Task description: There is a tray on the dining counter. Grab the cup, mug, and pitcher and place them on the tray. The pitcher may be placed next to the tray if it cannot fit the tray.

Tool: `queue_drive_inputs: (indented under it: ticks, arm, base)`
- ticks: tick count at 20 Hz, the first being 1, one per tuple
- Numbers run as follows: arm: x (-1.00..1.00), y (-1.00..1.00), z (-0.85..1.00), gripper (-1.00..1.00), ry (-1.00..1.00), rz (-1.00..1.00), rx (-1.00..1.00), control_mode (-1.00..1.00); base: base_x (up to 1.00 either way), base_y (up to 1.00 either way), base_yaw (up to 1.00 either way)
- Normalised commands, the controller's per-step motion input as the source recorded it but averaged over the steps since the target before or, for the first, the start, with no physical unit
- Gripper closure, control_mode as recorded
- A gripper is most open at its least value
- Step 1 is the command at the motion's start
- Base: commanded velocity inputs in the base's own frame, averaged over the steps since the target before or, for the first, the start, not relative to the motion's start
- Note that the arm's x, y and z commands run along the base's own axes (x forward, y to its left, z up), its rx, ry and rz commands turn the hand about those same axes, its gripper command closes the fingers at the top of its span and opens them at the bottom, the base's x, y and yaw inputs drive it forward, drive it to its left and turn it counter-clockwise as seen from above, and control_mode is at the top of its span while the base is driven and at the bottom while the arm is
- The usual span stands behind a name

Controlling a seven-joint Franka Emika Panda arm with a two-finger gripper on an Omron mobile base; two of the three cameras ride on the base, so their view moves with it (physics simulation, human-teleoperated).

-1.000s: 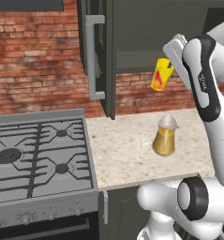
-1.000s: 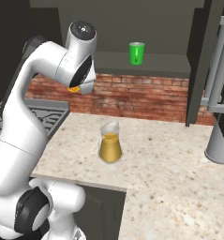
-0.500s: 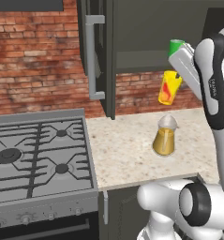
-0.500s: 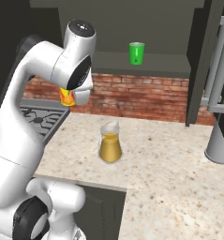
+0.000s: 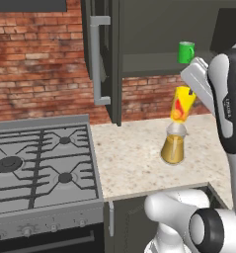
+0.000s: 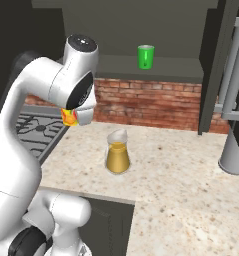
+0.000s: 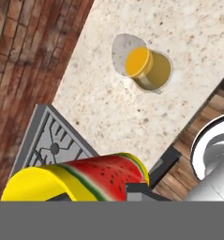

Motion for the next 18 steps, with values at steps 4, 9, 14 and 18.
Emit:
queue_drive_inputs:
  ticks: [4,9,14,18]
  arm:
    - [-0.23,0.0,-0.17,1.0,0.0,0.0,-0.03,-1.0]
    - [-0.01,0.0,-0.05,1.0,0.0,0.0,-0.03,1.0]
    - [0.0,0.0,0.0,1.0,0.0,0.0,0.0,1.0]
    - [0.0,0.0,0.0,1.0,0.0,0.0,0.0,1.0]
  base:
    - [0.0,0.0,0.0]
    - [-0.04,0.0,0.0]
    - [-0.76,0.0,0.01]
    - [-0.93,0.02,0.15]
